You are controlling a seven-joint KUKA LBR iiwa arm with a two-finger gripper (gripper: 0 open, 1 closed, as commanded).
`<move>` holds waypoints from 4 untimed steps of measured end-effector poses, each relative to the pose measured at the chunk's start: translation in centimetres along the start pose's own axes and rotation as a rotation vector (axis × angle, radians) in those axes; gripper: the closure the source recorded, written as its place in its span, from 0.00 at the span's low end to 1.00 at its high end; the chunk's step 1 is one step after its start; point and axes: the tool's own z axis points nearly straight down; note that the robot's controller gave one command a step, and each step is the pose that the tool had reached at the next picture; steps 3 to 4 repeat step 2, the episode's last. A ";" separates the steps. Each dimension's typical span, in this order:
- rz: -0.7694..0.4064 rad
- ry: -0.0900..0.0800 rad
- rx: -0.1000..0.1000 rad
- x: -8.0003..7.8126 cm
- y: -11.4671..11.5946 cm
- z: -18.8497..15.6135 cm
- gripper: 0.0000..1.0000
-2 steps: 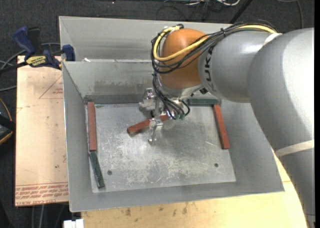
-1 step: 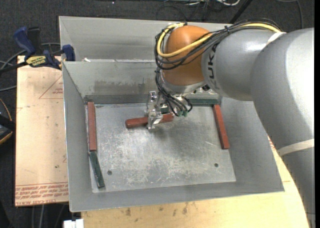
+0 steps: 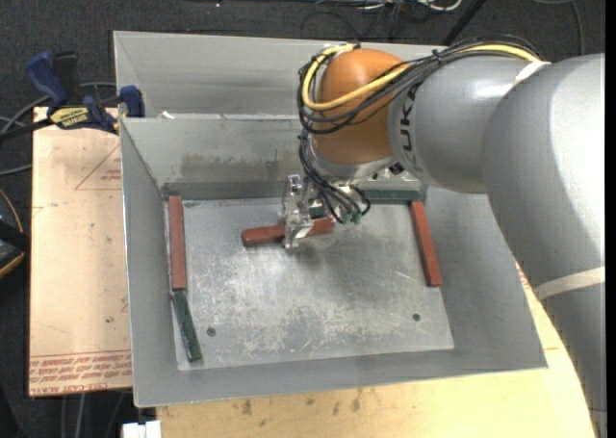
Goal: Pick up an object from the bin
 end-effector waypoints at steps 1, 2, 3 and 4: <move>0.000 0.001 0.000 0.1 0.0 -0.2 1.00; -0.001 0.017 0.003 0.4 0.0 -1.6 1.00; -0.001 0.017 0.003 0.4 0.0 -1.6 1.00; -0.001 0.017 0.003 0.4 0.0 -1.6 1.00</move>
Offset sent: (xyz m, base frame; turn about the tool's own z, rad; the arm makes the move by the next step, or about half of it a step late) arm -0.0001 0.0000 0.0437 -0.0001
